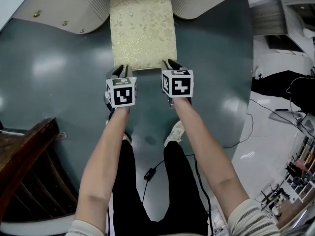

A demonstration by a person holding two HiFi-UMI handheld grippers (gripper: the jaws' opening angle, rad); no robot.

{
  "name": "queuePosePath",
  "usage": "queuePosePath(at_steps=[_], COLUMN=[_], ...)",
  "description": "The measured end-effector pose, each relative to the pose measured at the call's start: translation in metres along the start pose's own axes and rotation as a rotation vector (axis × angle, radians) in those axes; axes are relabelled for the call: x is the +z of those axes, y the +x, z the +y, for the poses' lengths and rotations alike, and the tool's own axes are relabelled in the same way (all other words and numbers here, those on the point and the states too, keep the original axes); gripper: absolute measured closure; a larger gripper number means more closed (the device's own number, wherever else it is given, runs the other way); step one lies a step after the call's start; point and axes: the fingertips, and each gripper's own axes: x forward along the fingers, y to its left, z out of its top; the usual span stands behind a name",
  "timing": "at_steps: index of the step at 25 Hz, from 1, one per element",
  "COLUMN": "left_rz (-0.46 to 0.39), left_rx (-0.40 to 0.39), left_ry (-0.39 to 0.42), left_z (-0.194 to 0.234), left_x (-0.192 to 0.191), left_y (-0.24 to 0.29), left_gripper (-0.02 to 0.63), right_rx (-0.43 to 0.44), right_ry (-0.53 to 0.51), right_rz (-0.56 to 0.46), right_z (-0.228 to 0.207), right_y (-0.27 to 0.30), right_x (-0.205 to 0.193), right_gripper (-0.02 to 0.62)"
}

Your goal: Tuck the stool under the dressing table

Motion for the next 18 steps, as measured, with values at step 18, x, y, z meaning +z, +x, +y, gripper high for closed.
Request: queuePosePath(at_steps=[18], left_rz=[0.048], left_rx=[-0.027], left_ry=[0.010], left_z=[0.014], left_x=[0.063], left_y=[0.050], left_gripper=[0.545], right_rx=[0.012], right_ry=[-0.024], right_rz=[0.033], right_z=[-0.022], right_y=[0.043], right_x=[0.069], right_gripper=[0.512])
